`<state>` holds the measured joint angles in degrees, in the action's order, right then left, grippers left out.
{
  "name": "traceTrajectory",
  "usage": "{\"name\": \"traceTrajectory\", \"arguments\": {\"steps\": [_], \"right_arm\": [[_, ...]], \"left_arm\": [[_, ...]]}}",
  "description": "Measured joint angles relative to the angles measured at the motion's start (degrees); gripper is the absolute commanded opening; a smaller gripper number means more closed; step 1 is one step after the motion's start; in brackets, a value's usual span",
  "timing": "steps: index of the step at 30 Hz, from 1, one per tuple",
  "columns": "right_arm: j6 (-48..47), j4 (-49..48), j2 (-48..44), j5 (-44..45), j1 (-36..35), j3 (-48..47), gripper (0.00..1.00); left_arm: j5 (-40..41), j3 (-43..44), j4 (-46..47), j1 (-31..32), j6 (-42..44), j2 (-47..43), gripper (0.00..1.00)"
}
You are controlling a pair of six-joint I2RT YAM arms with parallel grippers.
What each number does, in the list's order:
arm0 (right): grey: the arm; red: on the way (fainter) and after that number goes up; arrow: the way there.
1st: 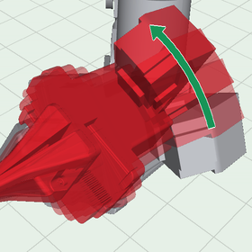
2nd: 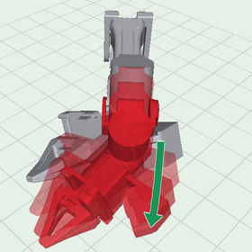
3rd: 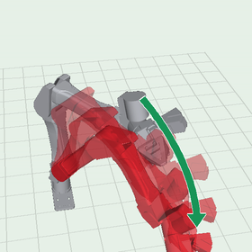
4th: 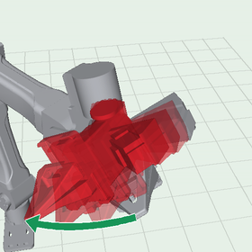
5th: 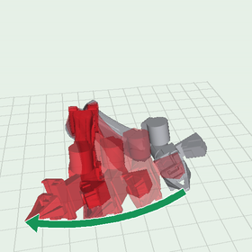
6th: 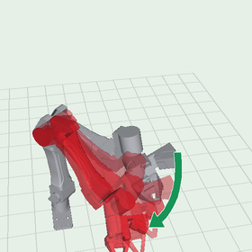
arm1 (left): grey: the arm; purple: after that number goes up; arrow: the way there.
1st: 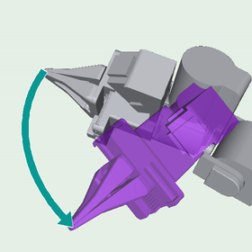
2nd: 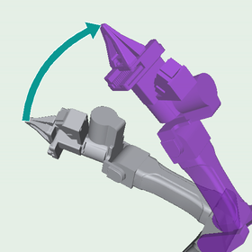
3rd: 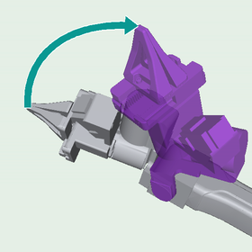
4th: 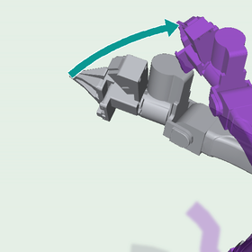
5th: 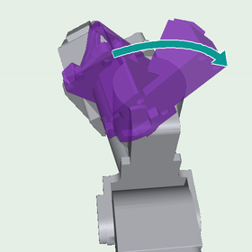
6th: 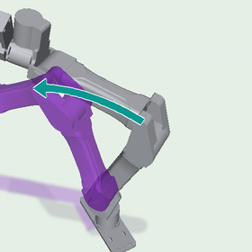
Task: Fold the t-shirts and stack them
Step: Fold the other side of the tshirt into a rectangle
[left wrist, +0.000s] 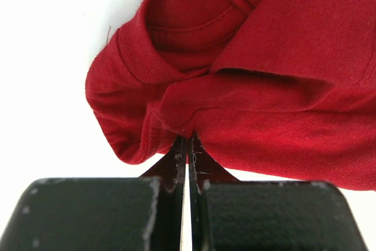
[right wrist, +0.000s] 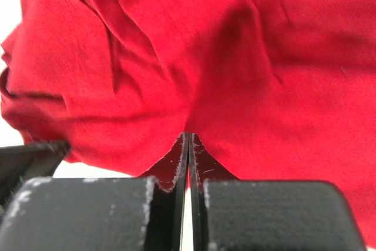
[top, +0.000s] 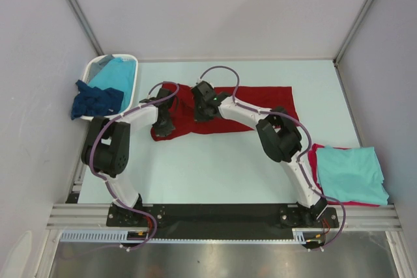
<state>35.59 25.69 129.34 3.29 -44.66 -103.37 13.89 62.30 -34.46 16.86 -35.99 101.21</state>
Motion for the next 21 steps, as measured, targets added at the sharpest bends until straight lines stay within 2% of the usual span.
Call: {"name": "traceTrajectory", "arguments": {"steps": [13, 21], "right_arm": [[-1.9, 3.8, 10.9, -1.5, 1.1, -18.1, 0.00], [-2.0, 4.0, 13.4, -1.6, 2.9, -20.4, 0.00]], "left_arm": [[-0.3, -0.5, -0.7, 0.0, 0.0, -0.6, 0.00], [-0.4, -0.5, -0.8, 0.0, 0.0, -0.6, 0.00]]}}
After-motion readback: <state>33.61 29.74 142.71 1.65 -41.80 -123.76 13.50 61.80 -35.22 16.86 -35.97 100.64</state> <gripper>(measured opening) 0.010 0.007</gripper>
